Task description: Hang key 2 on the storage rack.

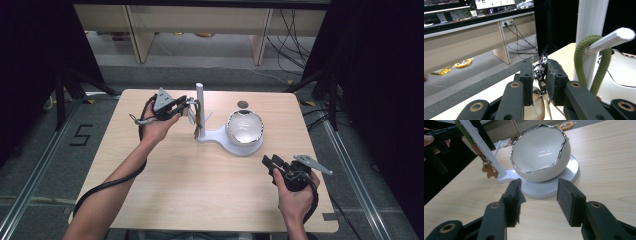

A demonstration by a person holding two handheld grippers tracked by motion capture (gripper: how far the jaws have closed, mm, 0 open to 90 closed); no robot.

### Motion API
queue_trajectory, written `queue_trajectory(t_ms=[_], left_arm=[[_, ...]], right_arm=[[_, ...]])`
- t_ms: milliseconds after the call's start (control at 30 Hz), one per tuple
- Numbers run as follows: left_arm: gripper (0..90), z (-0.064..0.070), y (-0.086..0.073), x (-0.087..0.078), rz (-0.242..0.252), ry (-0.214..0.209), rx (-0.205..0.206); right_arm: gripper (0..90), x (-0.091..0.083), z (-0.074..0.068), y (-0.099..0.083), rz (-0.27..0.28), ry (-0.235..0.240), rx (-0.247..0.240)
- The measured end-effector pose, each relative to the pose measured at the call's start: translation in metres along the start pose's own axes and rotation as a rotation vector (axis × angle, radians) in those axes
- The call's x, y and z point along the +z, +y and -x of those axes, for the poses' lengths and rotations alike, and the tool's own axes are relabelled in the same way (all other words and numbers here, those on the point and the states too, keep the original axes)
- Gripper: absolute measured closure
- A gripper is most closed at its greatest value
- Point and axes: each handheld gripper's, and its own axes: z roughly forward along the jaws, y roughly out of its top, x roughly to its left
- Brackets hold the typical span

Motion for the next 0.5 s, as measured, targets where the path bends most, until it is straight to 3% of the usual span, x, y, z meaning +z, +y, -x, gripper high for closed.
queue_trajectory(t_ms=[33, 100, 267, 333, 433, 500], left_arm=[[75.7, 0.0004, -0.0001, 0.0002, 0.002, -0.002, 0.003], [75.7, 0.0018, -0.0007, 0.0008, 0.0, -0.008, 0.002], [75.6, 0.0039, -0.0036, 0.0003, -0.016, -0.012, 0.011], [75.6, 0.0044, -0.005, 0.0002, -0.024, -0.014, 0.008], [75.5, 0.0048, -0.0073, 0.0, -0.047, -0.025, 0.005], [75.3, 0.0057, -0.0089, -0.0004, -0.078, -0.043, 0.001]], right_arm=[[55.1, -0.0003, -0.0008, -0.0001, -0.001, 0.009, 0.014], [55.1, 0.0004, 0.0019, 0.0, 0.009, 0.007, -0.02], [55.1, 0.0003, 0.0021, -0.0001, 0.007, 0.015, -0.011], [55.1, 0.0004, 0.0033, 0.0, 0.009, 0.008, -0.029], [55.0, 0.0003, 0.0037, -0.0001, 0.01, 0.014, -0.026], [54.9, 0.0003, 0.0043, 0.0001, 0.003, -0.01, -0.043]])
